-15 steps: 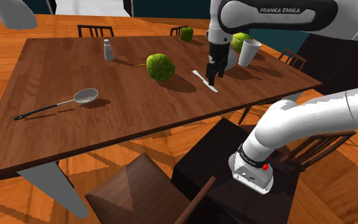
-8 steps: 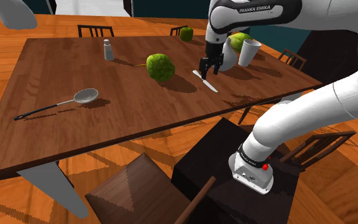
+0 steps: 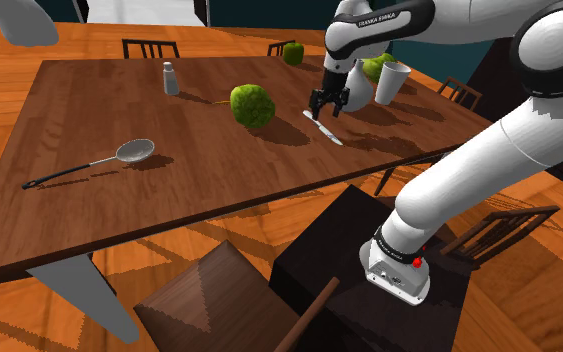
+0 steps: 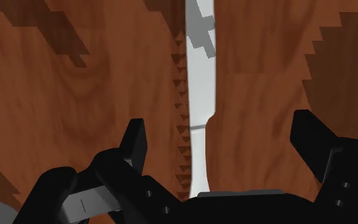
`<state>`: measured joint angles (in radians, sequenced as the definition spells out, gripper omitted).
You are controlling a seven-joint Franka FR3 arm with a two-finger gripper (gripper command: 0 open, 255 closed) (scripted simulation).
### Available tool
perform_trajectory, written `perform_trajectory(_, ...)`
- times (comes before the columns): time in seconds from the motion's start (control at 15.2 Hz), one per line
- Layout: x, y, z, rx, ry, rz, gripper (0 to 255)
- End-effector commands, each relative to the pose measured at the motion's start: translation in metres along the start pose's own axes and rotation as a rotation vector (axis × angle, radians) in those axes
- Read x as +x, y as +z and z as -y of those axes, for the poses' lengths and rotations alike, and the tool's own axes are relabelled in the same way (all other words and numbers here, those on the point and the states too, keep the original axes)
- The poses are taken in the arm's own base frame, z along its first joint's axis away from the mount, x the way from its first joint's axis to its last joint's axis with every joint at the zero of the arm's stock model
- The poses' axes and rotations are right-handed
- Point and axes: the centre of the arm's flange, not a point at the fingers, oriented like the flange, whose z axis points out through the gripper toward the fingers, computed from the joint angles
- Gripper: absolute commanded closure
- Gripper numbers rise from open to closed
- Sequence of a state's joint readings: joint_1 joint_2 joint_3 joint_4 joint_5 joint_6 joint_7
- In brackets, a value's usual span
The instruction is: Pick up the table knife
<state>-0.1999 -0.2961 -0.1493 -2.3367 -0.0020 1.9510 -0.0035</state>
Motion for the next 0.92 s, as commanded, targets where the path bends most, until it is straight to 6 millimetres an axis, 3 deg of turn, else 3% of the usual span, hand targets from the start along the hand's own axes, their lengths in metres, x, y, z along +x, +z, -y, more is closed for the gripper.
perform_trajectory(0.0,0.004,0.011,-0.005,0.004,0.013,-0.005,0)
perform_trajectory(0.46,0.007,0.041,-0.006,0.004,0.013,-0.005,0)
perform_trajectory(0.53,0.006,0.040,-0.007,0.004,0.013,-0.005,255)
perform_trajectory(0.86,0.007,0.039,-0.007,0.004,0.012,-0.005,255)
